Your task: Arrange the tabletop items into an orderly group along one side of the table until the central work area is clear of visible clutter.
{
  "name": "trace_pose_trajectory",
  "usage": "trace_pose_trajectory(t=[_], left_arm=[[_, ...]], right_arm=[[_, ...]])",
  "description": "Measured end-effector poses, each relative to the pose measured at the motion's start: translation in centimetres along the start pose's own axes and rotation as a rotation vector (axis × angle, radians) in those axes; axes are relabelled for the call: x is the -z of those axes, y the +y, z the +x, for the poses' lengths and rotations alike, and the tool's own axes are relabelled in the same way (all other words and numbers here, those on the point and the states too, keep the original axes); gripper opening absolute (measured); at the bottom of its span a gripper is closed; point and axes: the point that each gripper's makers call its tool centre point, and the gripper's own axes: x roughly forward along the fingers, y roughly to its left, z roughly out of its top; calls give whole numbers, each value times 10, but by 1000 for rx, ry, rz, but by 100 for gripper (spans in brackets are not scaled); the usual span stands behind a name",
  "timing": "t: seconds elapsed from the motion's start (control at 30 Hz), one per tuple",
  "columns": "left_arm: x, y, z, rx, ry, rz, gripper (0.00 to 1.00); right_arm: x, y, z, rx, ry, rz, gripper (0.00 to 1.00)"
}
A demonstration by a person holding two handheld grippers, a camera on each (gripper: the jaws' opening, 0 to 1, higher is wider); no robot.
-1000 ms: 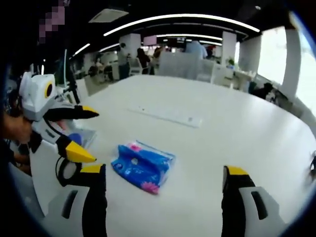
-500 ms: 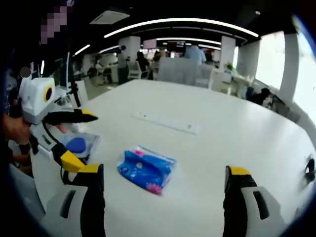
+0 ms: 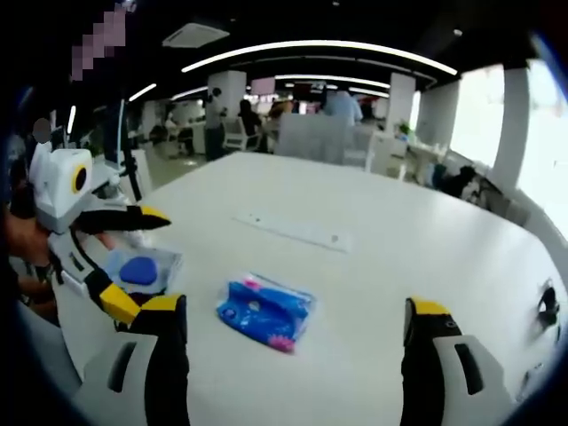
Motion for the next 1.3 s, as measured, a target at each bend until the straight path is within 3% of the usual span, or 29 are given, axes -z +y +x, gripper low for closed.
trace_pose_trajectory(t=[0.07, 0.27, 0.63, 0.83, 1.13, 1.3], left_arm=[[-4, -1, -3, 7, -22, -28, 98], [-12, 0, -18, 12, -50, -11, 95], [-14, 9, -50, 9, -85, 10, 95], [-14, 20, -70, -18, -109, -40, 94], [-4, 38, -97, -60, -130, -81, 94], [6, 43, -102, -76, -125, -94, 94]], right_arm=[[-1, 1, -2, 6, -2, -3, 100], [-7, 6, -10, 27, -9, -1, 100], [-23, 29, -11, 32, -33, -2, 100], [-33, 40, -12, 31, -45, -32, 99], [-41, 61, -6, 0, -41, -72, 98], [-48, 69, -3, -11, -42, -96, 98]])
